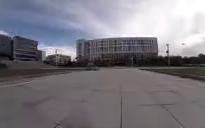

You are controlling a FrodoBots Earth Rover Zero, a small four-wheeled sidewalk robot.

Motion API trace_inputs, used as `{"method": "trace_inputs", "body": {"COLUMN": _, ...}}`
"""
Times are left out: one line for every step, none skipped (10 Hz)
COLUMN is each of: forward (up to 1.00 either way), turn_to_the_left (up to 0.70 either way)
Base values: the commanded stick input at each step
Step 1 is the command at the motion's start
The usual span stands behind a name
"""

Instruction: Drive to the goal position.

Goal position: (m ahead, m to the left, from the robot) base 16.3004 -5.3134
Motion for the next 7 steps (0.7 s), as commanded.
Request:
{"method": "trace_inputs", "body": {"forward": 0.7, "turn_to_the_left": -0.33}}
{"method": "trace_inputs", "body": {"forward": 0.7, "turn_to_the_left": -0.33}}
{"method": "trace_inputs", "body": {"forward": 0.7, "turn_to_the_left": -0.33}}
{"method": "trace_inputs", "body": {"forward": 0.7, "turn_to_the_left": -0.33}}
{"method": "trace_inputs", "body": {"forward": 0.7, "turn_to_the_left": -0.33}}
{"method": "trace_inputs", "body": {"forward": 0.7, "turn_to_the_left": -0.33}}
{"method": "trace_inputs", "body": {"forward": 0.7, "turn_to_the_left": -0.33}}
